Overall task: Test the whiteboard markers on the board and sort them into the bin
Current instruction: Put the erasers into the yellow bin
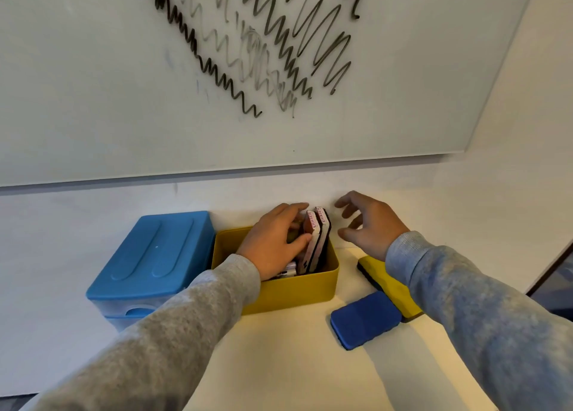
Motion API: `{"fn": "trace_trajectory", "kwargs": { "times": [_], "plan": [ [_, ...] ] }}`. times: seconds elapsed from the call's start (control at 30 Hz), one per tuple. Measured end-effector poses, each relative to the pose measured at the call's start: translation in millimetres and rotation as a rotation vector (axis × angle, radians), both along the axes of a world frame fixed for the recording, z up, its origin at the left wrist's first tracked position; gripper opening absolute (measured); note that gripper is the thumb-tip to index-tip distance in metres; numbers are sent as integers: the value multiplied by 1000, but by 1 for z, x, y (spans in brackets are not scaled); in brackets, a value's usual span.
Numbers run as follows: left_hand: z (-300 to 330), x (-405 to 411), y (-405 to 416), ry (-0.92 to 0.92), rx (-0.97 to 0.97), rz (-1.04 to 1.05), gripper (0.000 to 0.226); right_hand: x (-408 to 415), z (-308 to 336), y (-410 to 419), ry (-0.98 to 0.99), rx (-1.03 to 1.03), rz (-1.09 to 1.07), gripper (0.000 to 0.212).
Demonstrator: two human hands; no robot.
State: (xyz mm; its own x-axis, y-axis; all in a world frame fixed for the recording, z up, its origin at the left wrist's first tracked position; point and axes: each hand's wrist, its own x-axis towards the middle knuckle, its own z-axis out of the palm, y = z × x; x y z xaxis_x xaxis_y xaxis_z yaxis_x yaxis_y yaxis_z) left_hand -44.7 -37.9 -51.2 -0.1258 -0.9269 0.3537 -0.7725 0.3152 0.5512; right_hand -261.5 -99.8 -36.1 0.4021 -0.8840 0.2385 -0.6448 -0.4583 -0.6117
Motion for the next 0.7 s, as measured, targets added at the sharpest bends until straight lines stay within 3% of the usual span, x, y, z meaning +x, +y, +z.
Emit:
{"fn": "trace_trajectory", "kwargs": {
  "times": [0.17, 0.4, 0.57, 0.7],
  "plan": [
    [15, -11, 9, -109, -123, 0, 52, -32, -13, -3, 252, 87, -123, 30],
    [26, -60, 30, -361, -235, -203, 33, -37, -35, 10, 615, 295, -195, 62],
    [4, -99, 45, -530, -71, -335, 26, -42, -38, 14, 650, 315, -203, 61],
    [-22, -114, 51, -624, 174, -255, 51, -48, -43, 14, 546, 386, -231, 66]
  ]
}}
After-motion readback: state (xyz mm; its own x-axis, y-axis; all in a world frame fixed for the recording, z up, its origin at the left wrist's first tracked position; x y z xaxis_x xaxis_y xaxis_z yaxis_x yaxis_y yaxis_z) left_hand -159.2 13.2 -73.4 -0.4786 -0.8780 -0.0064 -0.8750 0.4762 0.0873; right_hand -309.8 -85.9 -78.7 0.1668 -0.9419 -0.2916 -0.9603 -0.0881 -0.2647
